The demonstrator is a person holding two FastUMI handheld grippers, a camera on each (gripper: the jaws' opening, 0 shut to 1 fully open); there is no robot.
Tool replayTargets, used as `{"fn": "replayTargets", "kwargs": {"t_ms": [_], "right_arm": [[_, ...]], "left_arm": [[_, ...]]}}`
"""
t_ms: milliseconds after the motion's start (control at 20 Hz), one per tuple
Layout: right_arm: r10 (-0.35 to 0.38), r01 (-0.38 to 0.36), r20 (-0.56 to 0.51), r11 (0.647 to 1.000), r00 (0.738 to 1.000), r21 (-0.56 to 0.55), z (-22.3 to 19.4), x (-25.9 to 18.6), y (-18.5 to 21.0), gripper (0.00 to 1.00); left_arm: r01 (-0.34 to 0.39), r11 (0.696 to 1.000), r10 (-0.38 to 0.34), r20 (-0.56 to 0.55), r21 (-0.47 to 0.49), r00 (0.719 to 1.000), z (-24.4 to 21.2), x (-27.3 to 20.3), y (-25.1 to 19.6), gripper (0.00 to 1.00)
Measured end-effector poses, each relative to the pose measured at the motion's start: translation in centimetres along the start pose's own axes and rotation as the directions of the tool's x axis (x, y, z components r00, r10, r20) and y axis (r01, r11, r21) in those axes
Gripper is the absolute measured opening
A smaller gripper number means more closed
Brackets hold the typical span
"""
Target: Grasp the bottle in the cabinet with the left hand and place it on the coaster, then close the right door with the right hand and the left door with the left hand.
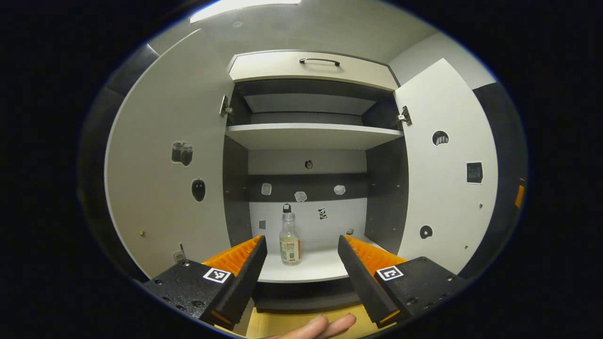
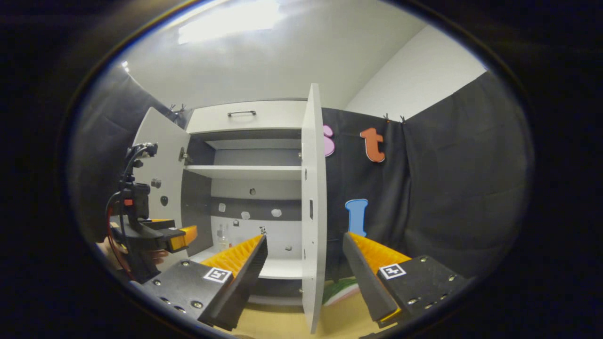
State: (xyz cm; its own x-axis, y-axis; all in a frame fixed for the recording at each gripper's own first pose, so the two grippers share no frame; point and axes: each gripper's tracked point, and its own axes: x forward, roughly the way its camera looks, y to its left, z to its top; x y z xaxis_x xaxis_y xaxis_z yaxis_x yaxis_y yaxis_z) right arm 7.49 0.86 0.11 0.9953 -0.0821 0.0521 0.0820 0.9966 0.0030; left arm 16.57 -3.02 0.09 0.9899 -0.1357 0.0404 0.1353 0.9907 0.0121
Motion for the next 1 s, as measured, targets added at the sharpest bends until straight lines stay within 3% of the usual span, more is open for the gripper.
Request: {"fn": "replayTargets", "kwargs": {"t_ms": [450,650,850,900,950,1000], "right_arm": [[-0.024,0.023,-0.017,0.999,1.0,-0.022,-1.4,2.0,0.2,0.98],[0.018,-0.018,0.003,1.0,1.0,-0.016,-1.1,2.5,2.1,0.98],[0.073,-0.073,0.015,0.997,0.997,0.01,-1.2,2.9,4.3,1.0],[0.074,-0.075,0.016,0.997,0.997,0.015,-1.3,3.0,4.4,0.93],[0.075,-0.075,0.014,0.997,0.997,0.02,-1.4,3.1,4.7,0.98],[0.079,-0.079,0.014,0.997,0.997,0.02,-1.5,3.3,5.0,0.93]], "left_arm": [[0.081,0.997,-0.08,-0.048,0.017,0.996,-4.4,5.8,-2.2,0.96],[0.083,0.996,-0.085,-0.077,-0.036,0.993,-8.2,10.6,-1.7,0.96],[0.025,0.999,-0.027,-0.06,-0.041,0.998,-9.7,15.6,0.7,0.97],[0.01,0.999,-0.012,-0.057,-0.032,0.998,-9.9,16.7,1.3,0.97],[-0.008,1.0,0.007,-0.048,-0.024,0.999,-10.1,17.9,2.0,0.96],[-0.02,1.0,0.019,-0.05,-0.021,0.999,-10.3,19.0,2.5,0.97]]}}
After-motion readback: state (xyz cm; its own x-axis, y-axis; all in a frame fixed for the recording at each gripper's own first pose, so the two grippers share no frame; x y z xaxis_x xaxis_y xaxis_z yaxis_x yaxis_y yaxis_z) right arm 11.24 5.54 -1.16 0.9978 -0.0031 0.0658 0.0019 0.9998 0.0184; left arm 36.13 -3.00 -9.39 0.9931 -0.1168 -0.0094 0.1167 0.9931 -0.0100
